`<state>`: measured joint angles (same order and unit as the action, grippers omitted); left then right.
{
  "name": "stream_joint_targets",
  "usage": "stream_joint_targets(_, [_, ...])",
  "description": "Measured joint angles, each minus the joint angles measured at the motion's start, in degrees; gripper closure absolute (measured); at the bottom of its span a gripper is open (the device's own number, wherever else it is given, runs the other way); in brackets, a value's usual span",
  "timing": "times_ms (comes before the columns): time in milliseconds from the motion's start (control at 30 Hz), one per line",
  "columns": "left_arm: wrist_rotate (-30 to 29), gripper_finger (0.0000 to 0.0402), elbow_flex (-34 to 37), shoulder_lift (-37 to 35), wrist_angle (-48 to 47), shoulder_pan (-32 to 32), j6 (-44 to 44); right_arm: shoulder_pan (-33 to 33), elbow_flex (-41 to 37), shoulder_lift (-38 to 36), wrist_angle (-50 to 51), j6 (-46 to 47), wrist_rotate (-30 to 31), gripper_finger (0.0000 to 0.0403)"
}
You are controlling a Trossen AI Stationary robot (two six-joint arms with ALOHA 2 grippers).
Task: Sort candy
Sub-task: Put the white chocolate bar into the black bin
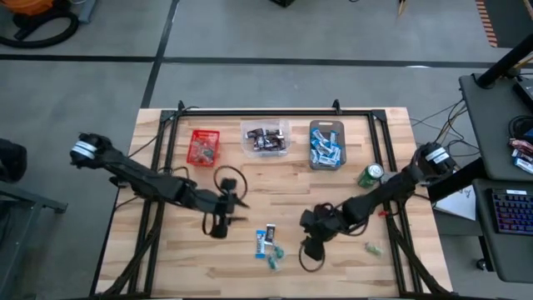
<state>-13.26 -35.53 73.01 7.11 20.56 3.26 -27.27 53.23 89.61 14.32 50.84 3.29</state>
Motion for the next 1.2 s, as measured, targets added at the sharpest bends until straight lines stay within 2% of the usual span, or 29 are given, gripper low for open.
stream_joint_targets(133, [6.35, 0.0242, -0.02, 8.37, 9.77, 0.99, -7.02, -1.21, 0.0, 0.08, -0.12, -3.98, 4.83, 0.0188])
stream_joint_targets(267, [8.09, 0.0242, -0.05, 15.42, 10.76, 1.74, -16.99, -2.02, 0.0, 0.08, -0.1, -4.46, 5.62, 0.0188])
stream_joint_targets(367, [9.06, 0.0242, -0.96, 19.54, 12.47, 1.65, -17.91, -2.31, 0.0, 0.08, -0.1, -4.52, 5.6, 0.0188])
stream_joint_targets(567, [14.67, 0.0241, -4.24, 25.4, 16.78, 1.67, -19.1, -2.24, 0.0, 0.08, -0.15, -4.96, 5.84, 0.0188])
stream_joint_targets(867, [18.98, 0.0233, -9.27, 32.61, 16.4, 1.52, -28.94, -2.22, 0.0, 0.08, -0.45, -5.06, 5.84, 0.0188])
stream_joint_targets(1100, [27.07, 0.0215, -10.98, 36.24, 14.92, -0.69, -28.62, -2.22, 0.0, 0.08, -1.08, -5.06, 5.84, 0.0188])
stream_joint_targets(1200, [28.68, 0.0216, -10.79, 37.23, 15.71, -1.65, -28.12, -2.22, 0.0, 0.08, -1.39, -5.42, 5.84, 0.0188])
